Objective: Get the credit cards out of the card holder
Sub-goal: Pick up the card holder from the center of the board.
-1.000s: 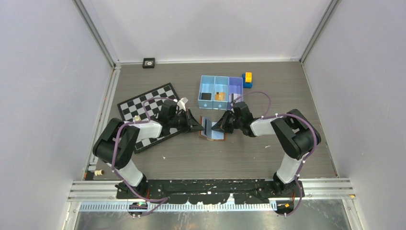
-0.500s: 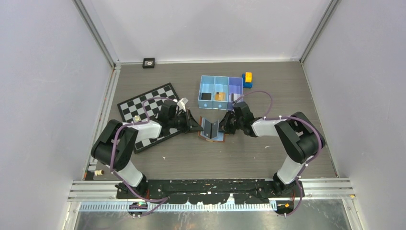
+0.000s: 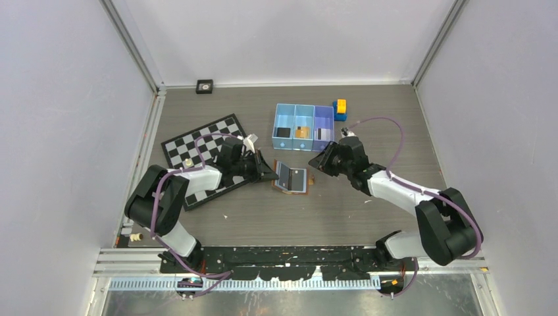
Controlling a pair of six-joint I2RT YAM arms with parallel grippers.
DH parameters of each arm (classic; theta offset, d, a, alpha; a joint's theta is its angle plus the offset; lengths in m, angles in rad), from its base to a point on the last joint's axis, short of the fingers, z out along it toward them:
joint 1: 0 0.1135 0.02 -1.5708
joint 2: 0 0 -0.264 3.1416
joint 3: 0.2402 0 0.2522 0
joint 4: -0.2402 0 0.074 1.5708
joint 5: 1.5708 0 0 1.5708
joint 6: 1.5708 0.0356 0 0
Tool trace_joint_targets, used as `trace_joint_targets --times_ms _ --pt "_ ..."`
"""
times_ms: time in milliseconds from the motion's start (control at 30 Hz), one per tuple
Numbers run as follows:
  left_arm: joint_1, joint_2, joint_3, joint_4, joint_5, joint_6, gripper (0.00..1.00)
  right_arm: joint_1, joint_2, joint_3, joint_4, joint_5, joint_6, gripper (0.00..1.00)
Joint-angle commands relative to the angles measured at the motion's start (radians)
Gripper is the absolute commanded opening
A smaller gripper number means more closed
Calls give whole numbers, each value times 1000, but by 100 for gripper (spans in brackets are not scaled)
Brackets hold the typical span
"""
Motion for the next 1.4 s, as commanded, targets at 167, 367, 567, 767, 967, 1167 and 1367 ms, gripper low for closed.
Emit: trace_joint_targets --times_ms 167,367,567,767,967,1167,1367 --pt "6 -26 39 16 12 17 0 59 90 75 -32 -39 -79 17" --pt "6 -20 39 19 13 15 0 78 214 129 -34 -124 -75 1" --pt "6 -15 40 20 8 15 4 96 312 182 -59 -160 -73 1" --pt "6 -3 39 28 11 12 14 100 364 203 -72 -168 -67 0" --pt "6 9 32 74 34 -9 30 101 365 202 -72 -154 -65 0" --pt "5 17 21 118 51 -26 47 102 374 204 -69 -158 -62 0" --pt "6 29 22 120 48 -25 56 108 376 205 -69 -153 -63 0"
